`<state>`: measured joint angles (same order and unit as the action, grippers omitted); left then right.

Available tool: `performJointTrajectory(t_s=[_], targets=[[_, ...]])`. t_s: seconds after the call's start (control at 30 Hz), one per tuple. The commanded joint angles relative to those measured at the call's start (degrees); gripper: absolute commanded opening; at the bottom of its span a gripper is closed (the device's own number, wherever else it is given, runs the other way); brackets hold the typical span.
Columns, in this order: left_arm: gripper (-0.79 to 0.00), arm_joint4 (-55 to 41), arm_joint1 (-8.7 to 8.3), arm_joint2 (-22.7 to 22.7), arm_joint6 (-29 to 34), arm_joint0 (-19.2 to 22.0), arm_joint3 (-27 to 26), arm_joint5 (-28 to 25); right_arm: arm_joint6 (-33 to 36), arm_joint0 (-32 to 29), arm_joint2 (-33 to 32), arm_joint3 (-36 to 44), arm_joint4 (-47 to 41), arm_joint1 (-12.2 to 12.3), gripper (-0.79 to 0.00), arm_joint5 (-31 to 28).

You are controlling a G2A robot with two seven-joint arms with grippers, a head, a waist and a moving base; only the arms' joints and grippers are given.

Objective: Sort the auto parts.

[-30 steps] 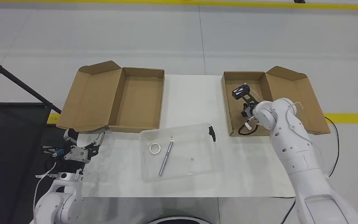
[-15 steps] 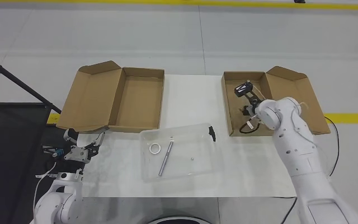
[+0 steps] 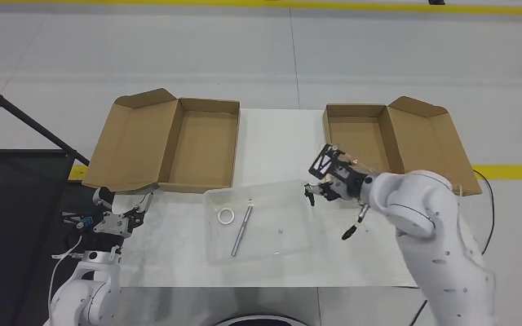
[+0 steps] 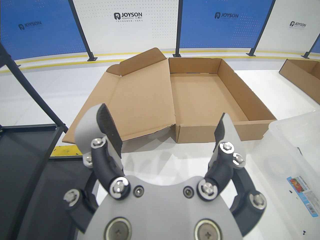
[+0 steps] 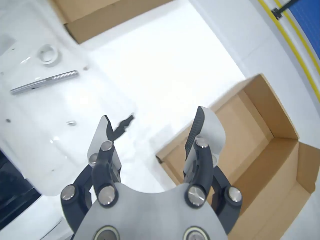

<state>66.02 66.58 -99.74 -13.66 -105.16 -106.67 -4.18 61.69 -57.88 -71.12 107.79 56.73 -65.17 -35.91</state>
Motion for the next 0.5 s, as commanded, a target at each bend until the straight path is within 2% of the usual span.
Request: performJointTrajectory(t_s=[0.0, 0.17, 0.3, 0.47], targets=[[0.000, 0.0, 0.00, 0.0, 0.0, 0.0, 0.0, 0.0, 1.0, -1.0, 1.9, 1.5, -1.0, 0.0, -0.234, -1.2], [0.000, 0.0, 0.00, 0.0, 0.0, 0.0, 0.0, 0.0, 3.4, -2.8, 6.5, 4.2, -2.4, 0.3, -0.326, -3.2], [0.000, 0.0, 0.00, 0.0, 0.0, 0.0, 0.0, 0.0, 4.5, -3.1, 11.1, 4.3, -0.2, 0.6, -0.336, -2.2], [0.000, 0.0, 0.00, 0.0, 0.0, 0.0, 0.0, 0.0, 5.4, -1.5, 16.2, 0.7, 2.2, 0.5, -0.342, -1.0]])
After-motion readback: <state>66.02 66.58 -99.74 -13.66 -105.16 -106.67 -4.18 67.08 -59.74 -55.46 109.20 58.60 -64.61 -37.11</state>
